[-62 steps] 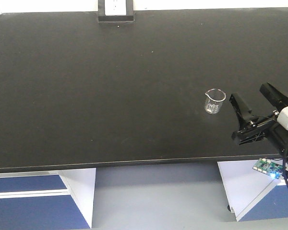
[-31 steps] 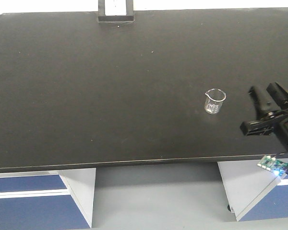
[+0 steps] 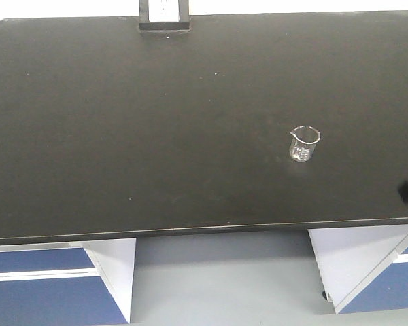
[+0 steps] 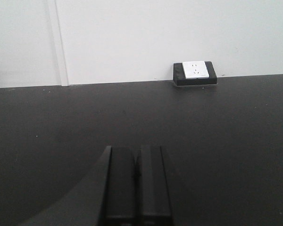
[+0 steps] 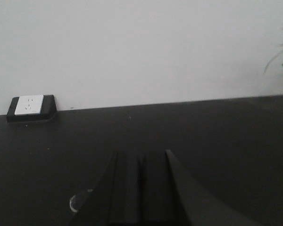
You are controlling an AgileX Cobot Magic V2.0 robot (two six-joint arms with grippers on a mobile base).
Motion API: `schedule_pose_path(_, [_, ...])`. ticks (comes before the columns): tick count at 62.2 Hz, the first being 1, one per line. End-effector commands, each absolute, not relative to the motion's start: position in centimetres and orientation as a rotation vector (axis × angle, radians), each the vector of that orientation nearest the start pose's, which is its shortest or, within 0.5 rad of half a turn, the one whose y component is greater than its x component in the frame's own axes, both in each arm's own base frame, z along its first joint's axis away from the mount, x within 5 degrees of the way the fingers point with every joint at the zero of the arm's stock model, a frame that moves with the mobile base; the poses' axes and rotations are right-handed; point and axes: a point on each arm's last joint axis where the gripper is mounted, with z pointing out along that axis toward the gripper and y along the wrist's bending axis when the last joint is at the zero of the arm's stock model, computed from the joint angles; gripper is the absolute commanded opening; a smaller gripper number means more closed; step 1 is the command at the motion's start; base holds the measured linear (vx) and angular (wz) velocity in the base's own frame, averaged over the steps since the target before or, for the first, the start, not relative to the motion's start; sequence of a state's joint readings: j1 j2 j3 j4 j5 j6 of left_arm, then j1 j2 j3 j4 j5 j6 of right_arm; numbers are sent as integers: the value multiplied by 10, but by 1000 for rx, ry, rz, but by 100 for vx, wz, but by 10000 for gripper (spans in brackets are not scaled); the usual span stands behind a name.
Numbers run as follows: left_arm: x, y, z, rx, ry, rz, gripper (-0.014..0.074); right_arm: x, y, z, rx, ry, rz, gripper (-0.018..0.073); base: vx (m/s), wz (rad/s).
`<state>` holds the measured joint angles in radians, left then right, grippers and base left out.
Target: Grab beaker and place in storage area
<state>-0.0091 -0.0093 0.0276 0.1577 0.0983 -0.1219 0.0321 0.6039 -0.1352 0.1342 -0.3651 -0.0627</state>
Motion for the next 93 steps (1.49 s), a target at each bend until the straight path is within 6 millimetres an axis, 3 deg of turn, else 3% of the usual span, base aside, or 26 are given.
schedule_pose_path(1, [55,0,210,23,1484,15,-6,109,-2,250,41,1573,-8,-8,0,0])
schedule_pose_path(12, [55,0,210,23,1484,15,-6,87,-1,248,-72,1573,-81,-7,0,0])
schedule_pose_path(25, [55,0,210,23,1484,15,-6,66,-9,209,127,1447,-17,-6,0,0])
schedule_pose_path(37, [55,0,210,23,1486,15,-6,54,-5,209,7,1415,-97,-6,0,0])
schedule_pose_path(56, [55,0,210,23,1486,15,-6,55,-1,202,17,1493,-12,-6,0,0])
schedule_pose_path(93, [55,0,210,23,1486,15,-6,55,-1,201,15,1496,-12,-6,0,0])
